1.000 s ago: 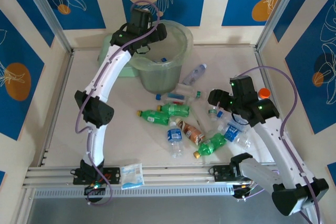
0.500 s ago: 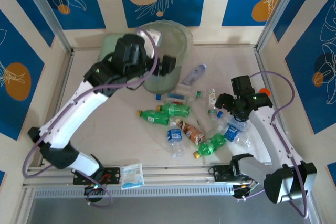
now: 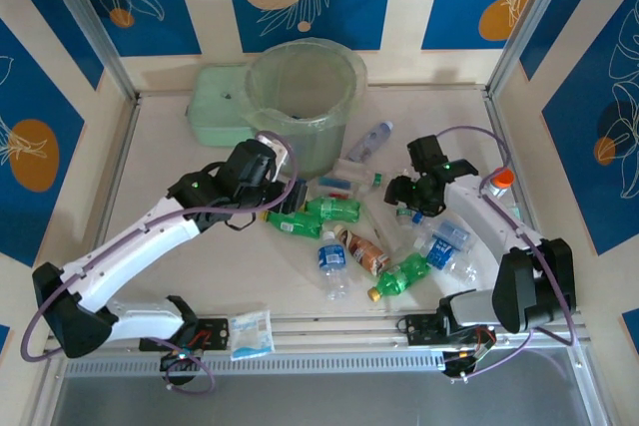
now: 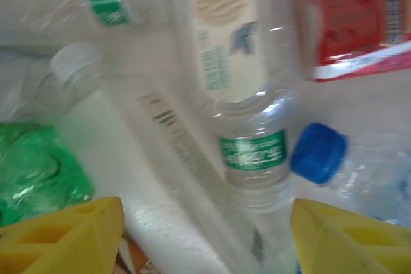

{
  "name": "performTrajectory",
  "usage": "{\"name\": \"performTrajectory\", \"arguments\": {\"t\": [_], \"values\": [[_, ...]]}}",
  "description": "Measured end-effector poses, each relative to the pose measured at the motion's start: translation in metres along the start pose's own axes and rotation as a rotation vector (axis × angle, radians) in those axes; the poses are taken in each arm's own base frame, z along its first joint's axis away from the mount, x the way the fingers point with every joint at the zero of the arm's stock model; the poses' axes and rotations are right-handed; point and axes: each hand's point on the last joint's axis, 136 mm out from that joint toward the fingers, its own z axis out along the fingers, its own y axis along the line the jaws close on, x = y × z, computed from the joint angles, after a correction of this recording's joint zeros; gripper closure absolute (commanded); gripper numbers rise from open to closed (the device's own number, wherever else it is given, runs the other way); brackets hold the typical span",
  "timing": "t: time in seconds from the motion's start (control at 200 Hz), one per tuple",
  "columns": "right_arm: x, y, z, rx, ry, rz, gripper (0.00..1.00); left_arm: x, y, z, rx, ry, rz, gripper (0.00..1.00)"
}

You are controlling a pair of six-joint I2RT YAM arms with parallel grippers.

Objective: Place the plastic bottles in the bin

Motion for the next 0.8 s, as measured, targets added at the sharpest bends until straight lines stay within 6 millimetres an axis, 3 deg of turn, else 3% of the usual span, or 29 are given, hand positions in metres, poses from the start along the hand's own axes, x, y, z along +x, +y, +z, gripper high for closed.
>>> {"name": "performTrajectory", "arguments": {"t": [0.205, 0.555, 0.8], "values": [[0.025, 0.033, 0.003, -0.033, 0.036, -0.138, 0.23, 0.016, 0.009, 0.007, -0.030, 0.011, -0.061, 0.18], [0.041, 0.025, 0.047, 0.058, 0.156, -0.173, 0.30, 0.030, 0.014, 0.012, -0.043, 0.022, -0.128, 0.20], [0.044, 0.034, 0.069, 0.123, 0.189, -0.240, 0.35, 0.036, 0.016, 0.010, -0.044, 0.024, -0.151, 0.20]]}}
